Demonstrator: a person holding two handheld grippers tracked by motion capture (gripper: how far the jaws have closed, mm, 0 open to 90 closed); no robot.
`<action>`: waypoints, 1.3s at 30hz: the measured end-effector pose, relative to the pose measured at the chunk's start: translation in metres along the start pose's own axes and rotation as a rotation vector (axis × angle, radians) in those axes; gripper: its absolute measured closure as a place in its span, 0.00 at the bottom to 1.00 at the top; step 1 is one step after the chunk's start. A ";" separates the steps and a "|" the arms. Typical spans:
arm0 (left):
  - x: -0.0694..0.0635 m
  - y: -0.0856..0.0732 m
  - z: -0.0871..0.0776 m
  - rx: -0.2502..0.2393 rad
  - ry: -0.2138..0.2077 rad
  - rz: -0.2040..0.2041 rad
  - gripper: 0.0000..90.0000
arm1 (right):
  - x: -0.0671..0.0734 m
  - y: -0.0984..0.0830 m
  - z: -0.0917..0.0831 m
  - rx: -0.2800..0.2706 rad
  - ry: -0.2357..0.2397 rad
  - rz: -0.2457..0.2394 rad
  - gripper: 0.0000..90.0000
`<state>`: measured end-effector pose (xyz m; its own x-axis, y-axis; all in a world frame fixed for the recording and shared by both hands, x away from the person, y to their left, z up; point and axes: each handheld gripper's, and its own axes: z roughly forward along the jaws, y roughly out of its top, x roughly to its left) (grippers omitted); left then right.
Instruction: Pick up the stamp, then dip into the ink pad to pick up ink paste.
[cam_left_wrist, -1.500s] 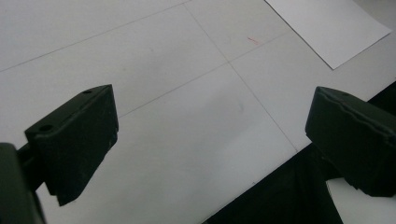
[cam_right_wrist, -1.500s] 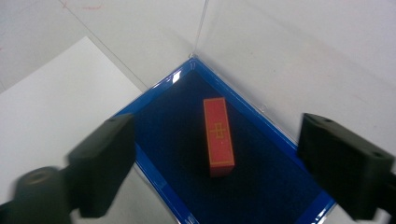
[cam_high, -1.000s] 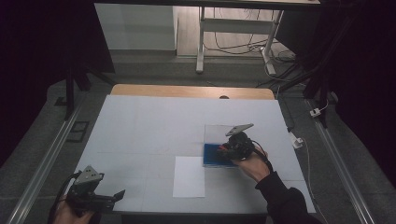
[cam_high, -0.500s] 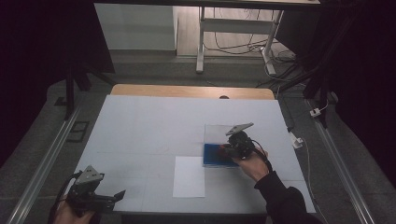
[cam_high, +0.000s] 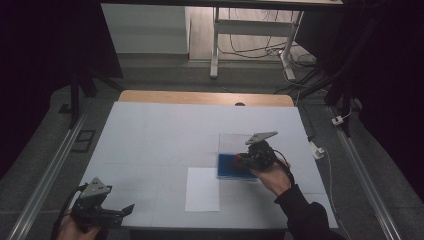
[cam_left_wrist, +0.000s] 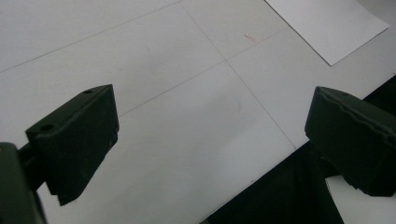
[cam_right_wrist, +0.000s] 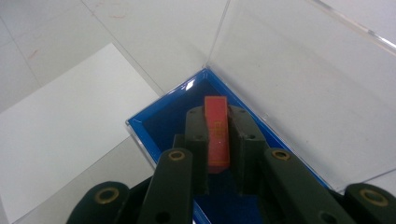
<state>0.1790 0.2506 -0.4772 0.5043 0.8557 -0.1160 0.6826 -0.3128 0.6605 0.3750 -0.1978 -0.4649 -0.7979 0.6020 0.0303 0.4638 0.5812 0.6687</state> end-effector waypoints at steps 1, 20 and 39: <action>0.000 0.000 0.000 0.000 0.000 0.000 0.04 | 0.000 0.000 -0.001 -0.004 -0.001 0.000 0.88; 0.000 0.000 -0.001 -0.007 -0.006 0.003 0.04 | 0.004 0.001 -0.009 -0.010 -0.021 -0.038 0.88; 0.001 0.000 -0.001 -0.010 -0.011 -0.002 0.04 | -0.008 -0.006 0.002 0.029 -0.045 0.002 0.89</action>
<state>0.1788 0.2515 -0.4769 0.5086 0.8518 -0.1254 0.6783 -0.3068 0.6676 0.3786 -0.2052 -0.4705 -0.7793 0.6267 -0.0022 0.4768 0.5952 0.6468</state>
